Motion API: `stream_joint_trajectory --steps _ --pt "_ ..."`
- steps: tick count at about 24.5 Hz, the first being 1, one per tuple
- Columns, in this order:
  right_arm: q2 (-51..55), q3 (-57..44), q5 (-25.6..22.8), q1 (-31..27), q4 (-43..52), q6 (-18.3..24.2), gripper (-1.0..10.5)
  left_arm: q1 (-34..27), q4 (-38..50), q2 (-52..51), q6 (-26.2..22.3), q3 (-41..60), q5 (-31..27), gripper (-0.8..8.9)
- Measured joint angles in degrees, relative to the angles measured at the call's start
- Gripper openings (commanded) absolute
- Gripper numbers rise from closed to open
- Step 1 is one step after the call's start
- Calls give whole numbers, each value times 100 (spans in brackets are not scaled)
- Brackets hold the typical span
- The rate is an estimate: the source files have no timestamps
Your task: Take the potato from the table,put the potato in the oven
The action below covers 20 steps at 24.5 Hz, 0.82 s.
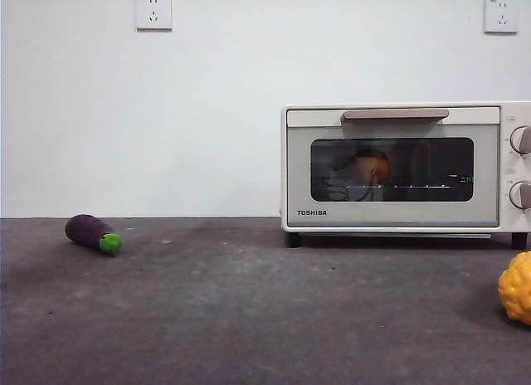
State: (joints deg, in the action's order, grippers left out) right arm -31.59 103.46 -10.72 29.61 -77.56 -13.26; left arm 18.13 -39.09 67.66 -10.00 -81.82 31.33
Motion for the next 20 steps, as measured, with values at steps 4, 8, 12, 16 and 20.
stream_joint_trajectory --steps 4,8,12,16,20 --pt "0 0 0 0 2 0 63 -313 -621 -378 -1303 33 -455 -4" --pt "0 0 0 0 2 0 63 -903 -411 -949 -1707 44 -326 -4" --pt "-4 0 0 0 0 0 63 -1438 190 -1532 -1812 136 -295 -4" --pt "-20 0 0 0 0 0 63 -1788 1272 -2149 -1849 822 -289 -4" --pt "-33 0 0 0 0 0 63 -1840 2507 -2848 -1799 1998 -306 -4"
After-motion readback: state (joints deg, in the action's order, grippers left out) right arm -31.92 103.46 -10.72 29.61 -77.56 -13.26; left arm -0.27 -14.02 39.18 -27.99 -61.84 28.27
